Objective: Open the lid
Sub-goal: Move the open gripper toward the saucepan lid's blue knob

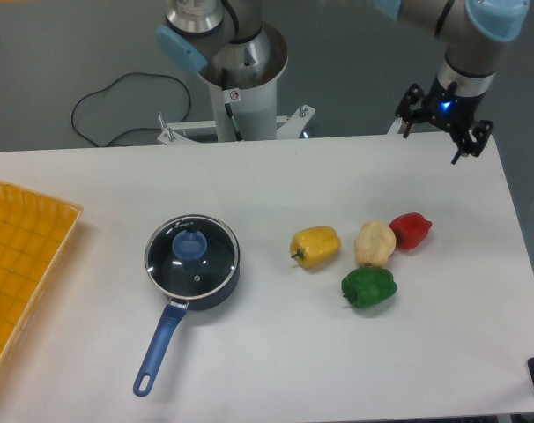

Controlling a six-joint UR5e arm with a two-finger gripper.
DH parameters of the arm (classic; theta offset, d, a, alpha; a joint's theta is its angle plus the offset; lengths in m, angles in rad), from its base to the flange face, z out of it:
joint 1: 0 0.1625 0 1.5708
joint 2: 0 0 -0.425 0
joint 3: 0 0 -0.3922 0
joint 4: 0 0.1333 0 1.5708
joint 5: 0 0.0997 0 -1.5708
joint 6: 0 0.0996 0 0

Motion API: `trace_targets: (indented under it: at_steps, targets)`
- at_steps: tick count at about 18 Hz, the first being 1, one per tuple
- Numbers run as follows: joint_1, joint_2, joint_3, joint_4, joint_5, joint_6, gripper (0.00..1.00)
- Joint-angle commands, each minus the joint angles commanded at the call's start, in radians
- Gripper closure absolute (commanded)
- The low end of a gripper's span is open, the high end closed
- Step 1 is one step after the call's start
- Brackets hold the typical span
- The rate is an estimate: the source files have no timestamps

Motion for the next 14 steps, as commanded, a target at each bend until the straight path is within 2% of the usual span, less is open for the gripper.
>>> trace_targets:
  at_steps: [3, 7, 13, 14]
  targets:
    - [-0.047, 0.014, -0.008, 0.003, 0.0, -0.089, 0.0]
    - [-0.146, 0.029, -0.041, 0.067, 0.026, -0.221, 0.0]
    - [-0.305, 0.034, -0.072, 0.077, 0.045, -0.273, 0.0]
    - [-0.33, 0.035, -0.078, 0.077, 0.041, -0.322, 0.0]
